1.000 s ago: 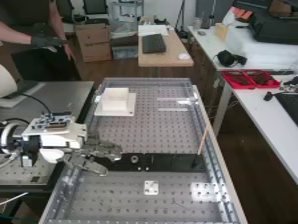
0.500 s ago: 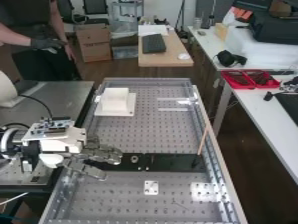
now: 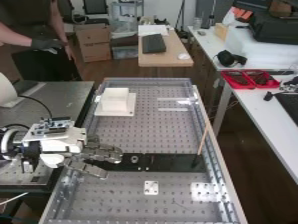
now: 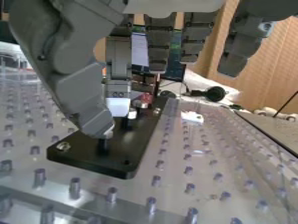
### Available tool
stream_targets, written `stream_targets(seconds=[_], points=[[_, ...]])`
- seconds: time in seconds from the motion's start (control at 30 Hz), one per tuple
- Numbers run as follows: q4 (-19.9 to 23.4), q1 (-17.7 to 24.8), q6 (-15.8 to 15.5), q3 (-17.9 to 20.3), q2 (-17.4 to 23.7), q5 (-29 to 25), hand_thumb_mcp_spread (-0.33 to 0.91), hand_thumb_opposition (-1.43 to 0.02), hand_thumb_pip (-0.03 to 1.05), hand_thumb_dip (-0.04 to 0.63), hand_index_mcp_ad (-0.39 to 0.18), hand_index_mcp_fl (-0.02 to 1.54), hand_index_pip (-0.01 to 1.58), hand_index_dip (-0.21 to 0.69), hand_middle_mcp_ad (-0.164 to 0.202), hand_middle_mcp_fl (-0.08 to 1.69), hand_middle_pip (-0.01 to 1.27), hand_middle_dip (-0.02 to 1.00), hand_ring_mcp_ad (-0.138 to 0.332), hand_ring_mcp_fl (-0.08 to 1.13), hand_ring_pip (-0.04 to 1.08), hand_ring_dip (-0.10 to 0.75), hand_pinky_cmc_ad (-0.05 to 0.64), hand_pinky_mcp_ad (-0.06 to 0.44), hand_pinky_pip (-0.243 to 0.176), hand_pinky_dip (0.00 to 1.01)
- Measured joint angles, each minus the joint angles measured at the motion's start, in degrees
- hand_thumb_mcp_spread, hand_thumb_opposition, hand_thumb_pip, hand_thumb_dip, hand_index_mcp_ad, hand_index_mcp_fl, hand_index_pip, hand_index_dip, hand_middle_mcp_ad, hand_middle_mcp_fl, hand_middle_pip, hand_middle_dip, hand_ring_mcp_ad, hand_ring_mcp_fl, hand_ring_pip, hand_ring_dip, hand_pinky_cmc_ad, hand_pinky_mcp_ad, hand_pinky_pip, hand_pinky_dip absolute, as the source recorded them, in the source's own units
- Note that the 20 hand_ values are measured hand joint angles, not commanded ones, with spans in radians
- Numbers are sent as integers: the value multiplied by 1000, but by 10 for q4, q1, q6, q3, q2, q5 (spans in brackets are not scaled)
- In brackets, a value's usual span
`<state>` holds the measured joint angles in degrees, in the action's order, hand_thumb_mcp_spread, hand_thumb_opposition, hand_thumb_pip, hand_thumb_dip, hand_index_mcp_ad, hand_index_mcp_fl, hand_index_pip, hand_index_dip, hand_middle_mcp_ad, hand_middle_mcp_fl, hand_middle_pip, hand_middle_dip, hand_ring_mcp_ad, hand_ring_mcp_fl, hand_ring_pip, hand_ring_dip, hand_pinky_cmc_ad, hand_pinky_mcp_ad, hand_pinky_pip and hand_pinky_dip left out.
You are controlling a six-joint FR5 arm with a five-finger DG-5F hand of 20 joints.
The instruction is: Grab the smaller nut and place it in the white container
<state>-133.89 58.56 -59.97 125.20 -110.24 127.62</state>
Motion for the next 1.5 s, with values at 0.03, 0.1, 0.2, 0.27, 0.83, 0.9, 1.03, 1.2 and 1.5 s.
stream_targets(seconds=[0.03,0.1,0.2,0.27,0.83,0.9,1.03,1.2,1.5], points=[[0,0,0,0,0,0,424,-836,747,211,-147,21,1557,188,51,70,117,237,110,-2,89,129,346,293,-10,188],[-1,0,-2,-1,-1,1,424,-836,747,211,-147,21,1557,188,51,70,117,237,110,-2,89,129,346,293,-10,192],[-3,-1,-8,-4,-4,3,424,-836,747,211,-150,21,1557,188,51,70,117,239,110,-2,89,129,346,293,-10,192],[-5,-1,-11,-5,-6,4,424,-836,747,211,-150,21,1557,188,51,70,117,239,110,-2,89,129,346,293,-10,188],[-9,-2,-21,-16,-17,11,424,-836,759,208,-150,21,1559,187,51,70,117,237,108,0,89,129,337,284,3,188],[-10,-2,-22,-18,-18,13,424,-836,759,208,-150,21,1557,168,51,70,117,237,108,-2,89,129,337,284,3,188],[-14,-3,-23,-20,-18,13,424,-836,764,211,-150,21,1557,171,51,70,117,237,112,0,89,129,335,283,3,188],[-17,-4,-20,-20,-16,16,424,-836,771,208,-150,21,1557,171,51,70,117,237,112,-2,89,129,335,279,3,188],[-24,-4,-22,-20,-18,17,424,-836,780,211,-150,21,1557,171,51,70,117,237,112,-2,89,129,335,278,3,188]])
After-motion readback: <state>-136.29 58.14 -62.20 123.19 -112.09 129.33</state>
